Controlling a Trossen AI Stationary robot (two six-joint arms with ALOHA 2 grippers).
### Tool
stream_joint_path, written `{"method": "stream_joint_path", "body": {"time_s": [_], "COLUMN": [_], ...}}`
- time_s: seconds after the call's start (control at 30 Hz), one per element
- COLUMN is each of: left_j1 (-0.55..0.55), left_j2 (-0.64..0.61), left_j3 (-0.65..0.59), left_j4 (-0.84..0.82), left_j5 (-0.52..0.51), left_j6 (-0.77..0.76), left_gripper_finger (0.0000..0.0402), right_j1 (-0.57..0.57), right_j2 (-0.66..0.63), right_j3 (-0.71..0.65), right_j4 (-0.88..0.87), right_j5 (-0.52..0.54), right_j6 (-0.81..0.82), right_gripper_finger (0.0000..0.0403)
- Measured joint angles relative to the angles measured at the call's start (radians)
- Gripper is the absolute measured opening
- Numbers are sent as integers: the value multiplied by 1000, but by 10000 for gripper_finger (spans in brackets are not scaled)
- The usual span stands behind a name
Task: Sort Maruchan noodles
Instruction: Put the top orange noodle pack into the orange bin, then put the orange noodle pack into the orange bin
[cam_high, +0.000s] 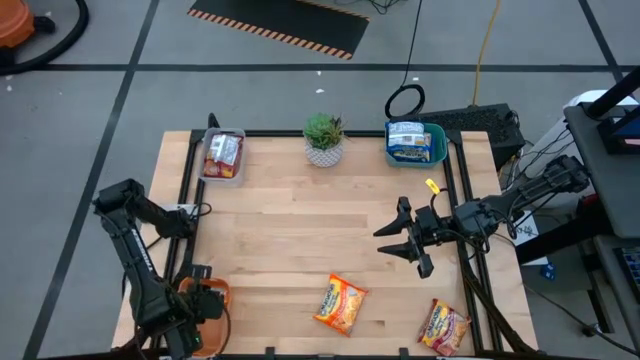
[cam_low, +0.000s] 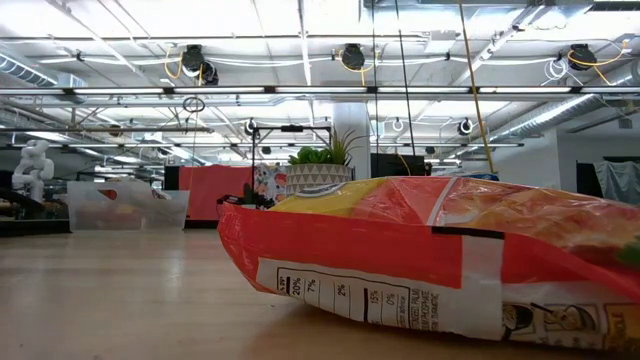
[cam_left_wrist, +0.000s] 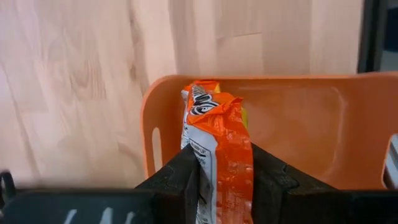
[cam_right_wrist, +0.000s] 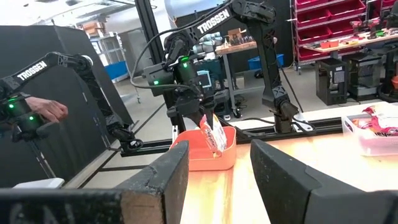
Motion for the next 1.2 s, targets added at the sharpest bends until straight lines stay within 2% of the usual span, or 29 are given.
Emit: {"method": "stream_joint_path", "body": {"time_s": [0.17,0.43,0.73,0.87,1.2], "left_j1": [15,31,93,115,208], "left_j2": [0,0,-1,-14,-83], "left_j3": [0,0,0,0,1], "left_j4": [-34,-53,-220,-219,-221], "left_j5": [75,83,82,101,92], "left_j6": [-35,57,97,171,112], "left_gripper_finger": [150,211,214,214,214], "right_j1": [0,0,0,0,0], "right_j2": [0,0,0,0,0], "right_j3": [0,0,0,0,0], "right_j4": [0,0,0,0,-2], "right_j5": [0,-1,-2,-3,-3], "right_j6": [-6,-6,-18,-25,-25], "right_gripper_finger": [165,165,165,165,165]}}
